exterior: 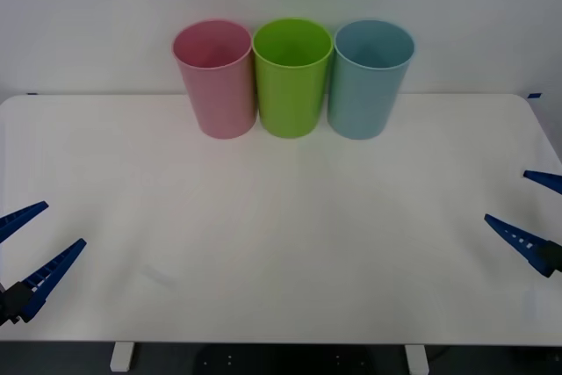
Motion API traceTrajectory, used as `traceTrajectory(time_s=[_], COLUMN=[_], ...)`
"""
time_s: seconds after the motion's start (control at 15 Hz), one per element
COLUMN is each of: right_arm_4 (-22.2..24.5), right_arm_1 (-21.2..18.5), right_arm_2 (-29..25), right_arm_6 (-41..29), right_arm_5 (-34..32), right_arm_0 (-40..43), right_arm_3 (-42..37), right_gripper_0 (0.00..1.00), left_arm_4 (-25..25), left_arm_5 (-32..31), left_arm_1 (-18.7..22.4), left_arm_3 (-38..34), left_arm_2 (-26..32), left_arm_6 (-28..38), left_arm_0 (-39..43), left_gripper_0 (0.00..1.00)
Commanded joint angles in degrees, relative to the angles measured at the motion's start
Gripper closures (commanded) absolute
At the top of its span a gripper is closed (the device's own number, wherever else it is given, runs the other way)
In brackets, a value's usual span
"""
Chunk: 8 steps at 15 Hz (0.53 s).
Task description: Grasp the object on the table and drop it into the matching bin: aluminum can to the light blue bin, PET bottle to the pink bin.
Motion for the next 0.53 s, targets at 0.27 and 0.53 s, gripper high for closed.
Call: traceTrajectory(time_s=[0.27,0.53], right_arm_4=[0.04,0.04], right_arm_1=[0.0,0.0], right_arm_2=[0.34,0.34], right_arm_6=[-0.12,-0.12], right_arm_5=[-1.21,-1.21], right_arm_0=[5.36,5.36], right_arm_3=[0.0,0.0], right_gripper_0=[0.0,0.0], left_arm_4=[0.0,0.0], left_arm_5=[0.0,0.0], left_arm_1=[0.0,0.0], left_arm_3=[0.0,0.0], left_arm_2=[0.0,0.0], left_arm_6=[0.0,0.0], left_arm_0=[0.0,0.0], left_gripper_0=[0.0,0.0])
